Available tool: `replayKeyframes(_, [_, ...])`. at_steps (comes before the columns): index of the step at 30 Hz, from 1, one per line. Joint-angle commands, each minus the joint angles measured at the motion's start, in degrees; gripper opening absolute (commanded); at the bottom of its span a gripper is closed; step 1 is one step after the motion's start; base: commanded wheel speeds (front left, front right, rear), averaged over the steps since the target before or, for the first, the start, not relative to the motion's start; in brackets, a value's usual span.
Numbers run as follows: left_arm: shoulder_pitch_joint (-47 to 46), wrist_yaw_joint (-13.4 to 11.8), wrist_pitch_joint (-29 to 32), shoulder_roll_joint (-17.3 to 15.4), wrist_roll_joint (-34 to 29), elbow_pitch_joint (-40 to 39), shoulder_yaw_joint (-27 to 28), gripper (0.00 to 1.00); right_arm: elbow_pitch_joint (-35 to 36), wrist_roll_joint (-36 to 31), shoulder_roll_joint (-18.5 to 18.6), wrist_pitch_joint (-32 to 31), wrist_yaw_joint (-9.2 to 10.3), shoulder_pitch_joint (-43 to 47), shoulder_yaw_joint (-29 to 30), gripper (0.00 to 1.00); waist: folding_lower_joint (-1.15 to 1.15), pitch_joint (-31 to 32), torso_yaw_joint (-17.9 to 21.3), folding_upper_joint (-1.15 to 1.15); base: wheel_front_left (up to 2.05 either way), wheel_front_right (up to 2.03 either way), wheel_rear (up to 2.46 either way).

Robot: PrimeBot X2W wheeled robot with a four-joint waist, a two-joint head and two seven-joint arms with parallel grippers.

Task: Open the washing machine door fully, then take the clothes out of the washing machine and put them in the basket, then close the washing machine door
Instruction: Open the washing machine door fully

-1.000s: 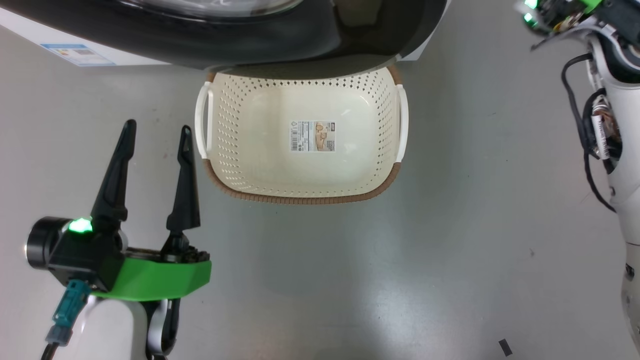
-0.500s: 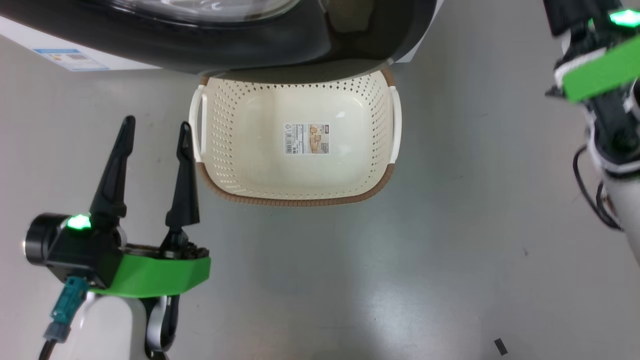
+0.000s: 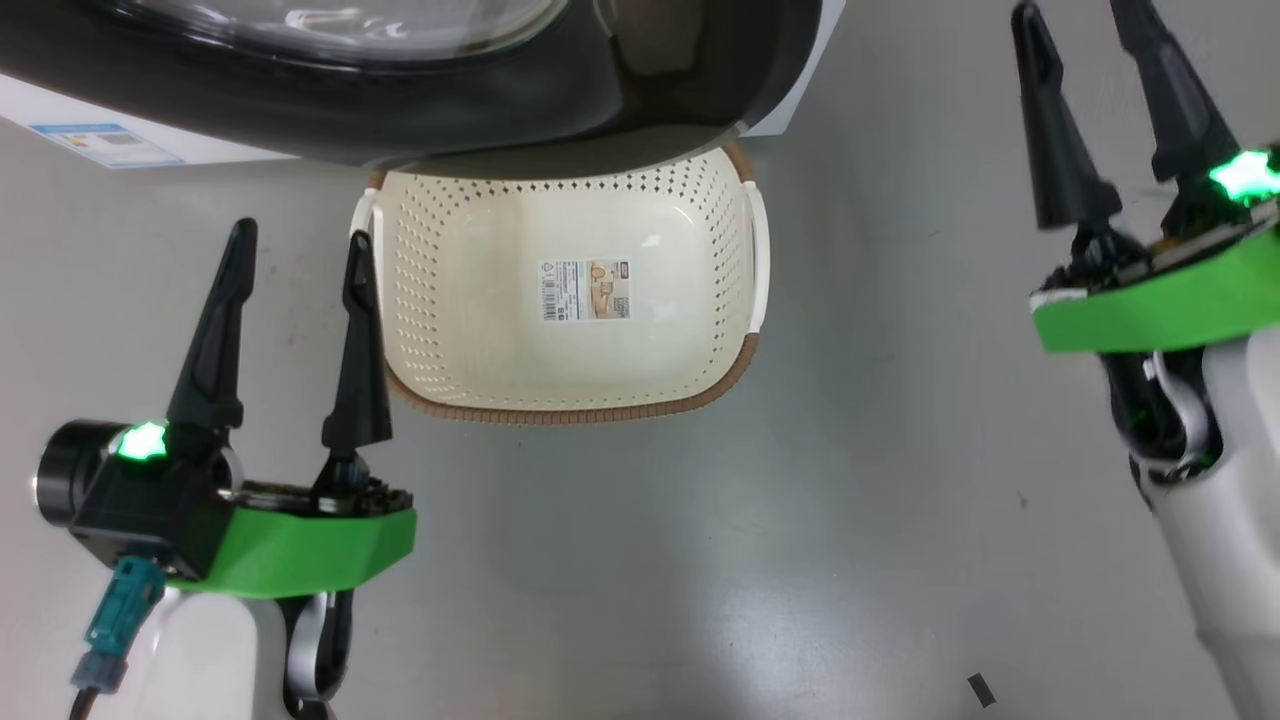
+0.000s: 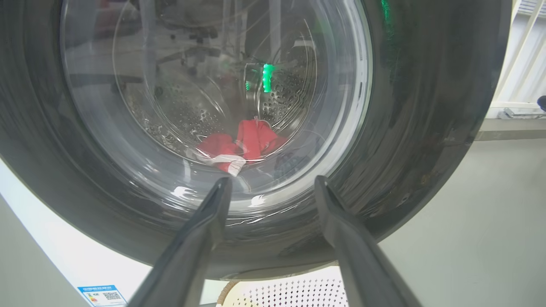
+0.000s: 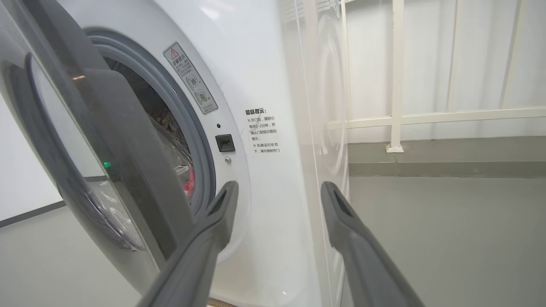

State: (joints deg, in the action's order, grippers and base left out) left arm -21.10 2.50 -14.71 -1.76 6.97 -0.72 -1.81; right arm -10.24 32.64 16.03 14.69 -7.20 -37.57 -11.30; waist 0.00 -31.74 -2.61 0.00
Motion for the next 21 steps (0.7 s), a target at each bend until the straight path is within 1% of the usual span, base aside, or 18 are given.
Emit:
replayKeyframes(1, [0.12, -0.17, -0.29, -1.11, -0.37, -1.64, 1.56, 1.00, 2.51, -1.58, -1.02, 0.29, -0.29, 2.52, 0.77, 1.00, 0.00, 0.13, 0.12, 0.00, 0.00, 0.00, 0.00])
replayKeyframes(7, [0.01, -0.35, -0.29, -1.11, 0.08, -1.91, 1.25, 1.00, 9.64, -10.43, -5.65, 0.30, -0.29, 8.80, 7.99, 1.00, 0.00, 0.52, -0.04, 0.00, 0.00, 0.00, 0.00])
replayKeyframes(13, [0.15, -0.48, -0.29, -1.11, 0.24, -1.83, 0.82, 1.00, 11.62, -12.02, -7.26, 0.30, -0.29, 14.05, 10.14, 1.00, 0.00, 1.10, -0.50, 0.00, 0.00, 0.00, 0.00])
replayKeyframes(21, [0.68, -0.41, -0.29, -1.11, 0.02, -2.12, 0.79, 1.00, 10.00, -11.09, -6.33, 0.30, -0.29, 17.34, 8.80, 1.00, 0.00, 1.43, -0.81, 0.00, 0.00, 0.00, 0.00])
